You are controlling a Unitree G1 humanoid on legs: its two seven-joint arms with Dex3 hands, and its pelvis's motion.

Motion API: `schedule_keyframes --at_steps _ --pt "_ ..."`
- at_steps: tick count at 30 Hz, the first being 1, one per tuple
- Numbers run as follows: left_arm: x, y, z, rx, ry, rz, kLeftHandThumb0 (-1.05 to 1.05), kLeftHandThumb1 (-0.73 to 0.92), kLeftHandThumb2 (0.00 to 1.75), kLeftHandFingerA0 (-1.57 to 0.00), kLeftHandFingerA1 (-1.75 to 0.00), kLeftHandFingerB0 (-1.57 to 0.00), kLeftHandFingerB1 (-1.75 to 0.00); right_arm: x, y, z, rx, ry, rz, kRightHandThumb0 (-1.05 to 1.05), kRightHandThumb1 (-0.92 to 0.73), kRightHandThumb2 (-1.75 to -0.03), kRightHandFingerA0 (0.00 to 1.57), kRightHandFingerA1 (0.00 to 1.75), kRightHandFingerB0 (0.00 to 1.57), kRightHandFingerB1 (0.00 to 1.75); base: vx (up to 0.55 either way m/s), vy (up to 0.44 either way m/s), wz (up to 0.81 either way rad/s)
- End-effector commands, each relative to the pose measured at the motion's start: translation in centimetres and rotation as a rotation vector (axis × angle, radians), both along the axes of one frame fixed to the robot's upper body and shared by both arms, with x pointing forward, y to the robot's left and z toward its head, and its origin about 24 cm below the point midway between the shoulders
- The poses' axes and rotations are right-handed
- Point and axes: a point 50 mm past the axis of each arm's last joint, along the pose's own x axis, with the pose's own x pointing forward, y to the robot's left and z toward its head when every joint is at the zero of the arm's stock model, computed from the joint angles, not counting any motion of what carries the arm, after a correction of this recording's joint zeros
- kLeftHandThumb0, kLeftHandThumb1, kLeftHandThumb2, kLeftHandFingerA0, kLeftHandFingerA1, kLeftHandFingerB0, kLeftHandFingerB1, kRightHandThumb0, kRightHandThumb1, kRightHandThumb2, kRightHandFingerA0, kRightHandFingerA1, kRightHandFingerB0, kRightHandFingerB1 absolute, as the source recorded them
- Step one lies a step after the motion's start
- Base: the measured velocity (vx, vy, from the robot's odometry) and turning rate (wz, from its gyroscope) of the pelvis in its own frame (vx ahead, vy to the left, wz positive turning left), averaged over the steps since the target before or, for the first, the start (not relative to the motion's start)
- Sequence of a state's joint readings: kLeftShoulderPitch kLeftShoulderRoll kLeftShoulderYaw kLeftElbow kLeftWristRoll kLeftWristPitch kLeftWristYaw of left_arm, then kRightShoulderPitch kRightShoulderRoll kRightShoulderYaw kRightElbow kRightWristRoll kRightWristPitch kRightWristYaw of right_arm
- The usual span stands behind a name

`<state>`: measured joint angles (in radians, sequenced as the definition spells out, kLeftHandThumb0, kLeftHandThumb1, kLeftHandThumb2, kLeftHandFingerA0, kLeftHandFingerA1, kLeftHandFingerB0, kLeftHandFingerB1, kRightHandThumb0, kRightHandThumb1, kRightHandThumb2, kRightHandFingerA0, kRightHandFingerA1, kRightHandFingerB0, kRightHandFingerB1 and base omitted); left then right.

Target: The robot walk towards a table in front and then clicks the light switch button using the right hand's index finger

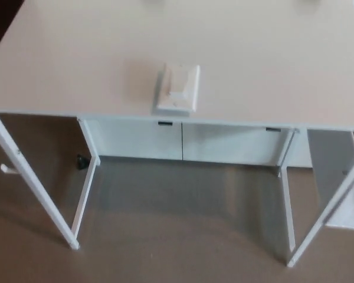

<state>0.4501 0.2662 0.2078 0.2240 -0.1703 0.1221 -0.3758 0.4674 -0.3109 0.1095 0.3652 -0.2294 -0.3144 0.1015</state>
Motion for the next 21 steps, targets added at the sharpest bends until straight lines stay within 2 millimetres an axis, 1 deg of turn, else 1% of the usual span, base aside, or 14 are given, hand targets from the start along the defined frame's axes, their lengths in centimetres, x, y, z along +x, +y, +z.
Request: schedule_keyframes --at_steps 1,8,11,13,16,21 --pt "-0.16 0.31 -0.02 0.0 0.021 0.013 -0.11 0.48 0.54 -0.51 -0.46 -0.5 -0.4 0.22 -0.09 0.22 -0.013 -0.006 0.012 -0.27 -0.69 -0.6 0.49 0.52 0.41 0.44 0.16 0.178 -0.02" --pt "0.0 0.39 -0.06 -0.004 0.021 0.014 -0.09 0.49 0.54 -0.53 -0.47 -0.51 -0.4 0.47 -0.07 0.1 -0.026 -0.014 0.02 -0.27 -0.69 -0.6 0.5 0.53 0.41 0.45 0.08 0.148 0.07" --pt "0.01 0.31 -0.03 -0.005 0.02 0.018 -0.09 0.48 0.54 -0.53 -0.47 -0.51 -0.4 0.49 -0.1 0.06 -0.022 -0.015 0.024 -0.28 -0.69 -0.6 0.5 0.54 0.41 0.46 0.03 0.003 0.02" --pt "0.03 0.3 -0.04 -0.003 0.021 0.015 -0.09 0.48 0.54 -0.53 -0.47 -0.51 -0.4 0.42 -0.11 0.12 -0.031 -0.006 0.027 -0.27 -0.69 -0.6 0.5 0.52 0.41 0.44 0.15 -0.119 -0.1" --pt "0.05 0.29 -0.09 0.0 0.022 0.016 -0.09 0.49 0.54 -0.55 -0.47 -0.52 -0.41 0.45 -0.15 0.08 -0.029 -0.008 0.028 -0.28 -0.69 -0.6 0.5 0.53 0.41 0.45 0.14 -0.099 0.04" --pt "0.02 0.31 -0.09 0.011 0.024 0.003 -0.1 0.49 0.54 -0.56 -0.47 -0.52 -0.4 0.44 -0.09 0.12 -0.038 -0.006 0.038 -0.27 -0.69 -0.6 0.5 0.53 0.41 0.45 0.01 0.013 -0.03"
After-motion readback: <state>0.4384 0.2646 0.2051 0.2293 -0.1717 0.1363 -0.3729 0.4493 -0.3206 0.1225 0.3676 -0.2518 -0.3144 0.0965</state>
